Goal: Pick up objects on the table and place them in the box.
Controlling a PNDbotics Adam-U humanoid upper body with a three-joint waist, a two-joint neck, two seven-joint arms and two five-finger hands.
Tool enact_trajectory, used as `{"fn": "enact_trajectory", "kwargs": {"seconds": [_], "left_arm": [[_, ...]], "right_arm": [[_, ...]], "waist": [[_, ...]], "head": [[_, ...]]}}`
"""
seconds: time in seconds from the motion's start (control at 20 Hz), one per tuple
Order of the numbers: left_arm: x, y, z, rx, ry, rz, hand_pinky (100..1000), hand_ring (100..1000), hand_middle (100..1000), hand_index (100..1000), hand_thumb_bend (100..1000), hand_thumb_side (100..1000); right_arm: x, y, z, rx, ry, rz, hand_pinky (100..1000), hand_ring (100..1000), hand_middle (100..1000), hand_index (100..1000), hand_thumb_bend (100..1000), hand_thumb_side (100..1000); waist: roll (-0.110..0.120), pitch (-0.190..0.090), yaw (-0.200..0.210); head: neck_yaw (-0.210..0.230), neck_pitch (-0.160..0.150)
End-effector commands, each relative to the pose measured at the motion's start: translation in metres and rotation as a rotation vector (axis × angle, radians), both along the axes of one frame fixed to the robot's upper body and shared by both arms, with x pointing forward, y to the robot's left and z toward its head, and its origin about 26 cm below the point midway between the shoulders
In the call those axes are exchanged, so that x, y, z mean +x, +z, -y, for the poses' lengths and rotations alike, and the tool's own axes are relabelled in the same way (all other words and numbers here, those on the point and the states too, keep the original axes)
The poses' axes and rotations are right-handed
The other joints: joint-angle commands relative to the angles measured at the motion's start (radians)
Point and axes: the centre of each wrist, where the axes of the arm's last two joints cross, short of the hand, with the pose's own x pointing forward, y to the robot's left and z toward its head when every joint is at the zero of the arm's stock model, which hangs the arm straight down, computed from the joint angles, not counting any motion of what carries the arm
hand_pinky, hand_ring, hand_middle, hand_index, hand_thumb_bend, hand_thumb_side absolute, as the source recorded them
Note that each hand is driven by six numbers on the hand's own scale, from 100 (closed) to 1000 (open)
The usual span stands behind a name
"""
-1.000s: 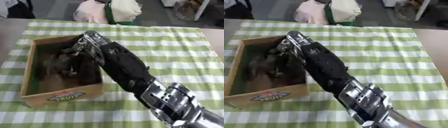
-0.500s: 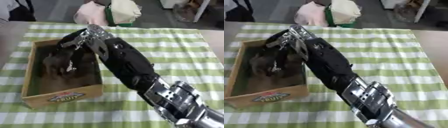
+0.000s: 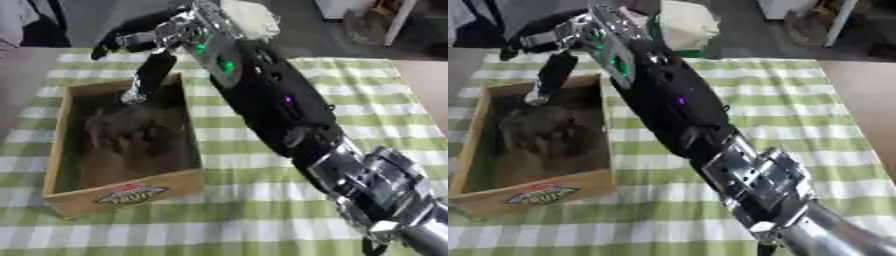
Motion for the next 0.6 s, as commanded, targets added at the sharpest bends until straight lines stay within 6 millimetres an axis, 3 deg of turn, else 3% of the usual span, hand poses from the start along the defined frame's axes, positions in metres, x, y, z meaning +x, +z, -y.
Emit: {"fn": "enact_trajectory", "kwargs": {"seconds": [0.05,0.4,0.55,0.6], "left_arm": [[-0.003,0.006,-0.004,0.012,0.017,0.021,424,576,624,697,344,828],[-0.003,0.004,-0.006,0.009,0.032,0.018,424,576,623,697,341,827],[-0.003,0.004,-0.006,0.009,0.033,0.018,424,576,623,697,341,827],[-0.003,0.004,-0.007,0.009,0.034,0.017,423,577,623,696,339,826]], "right_arm": [[-0.017,0.032,0.026,0.077,-0.006,0.073,944,984,942,1000,346,600],[-0.052,0.052,0.077,0.204,-0.025,0.141,906,956,912,1000,268,670],[-0.062,0.053,0.081,0.221,-0.028,0.148,906,956,912,1000,268,670],[-0.064,0.054,0.082,0.225,-0.031,0.148,834,894,830,954,100,757]], "waist": [[0.011,-0.026,-0.006],[0.032,-0.029,-0.034],[0.034,-0.029,-0.036],[0.036,-0.029,-0.038]], "head": [[0.014,0.01],[0.04,0.025],[0.042,0.026],[0.048,0.028]]}}
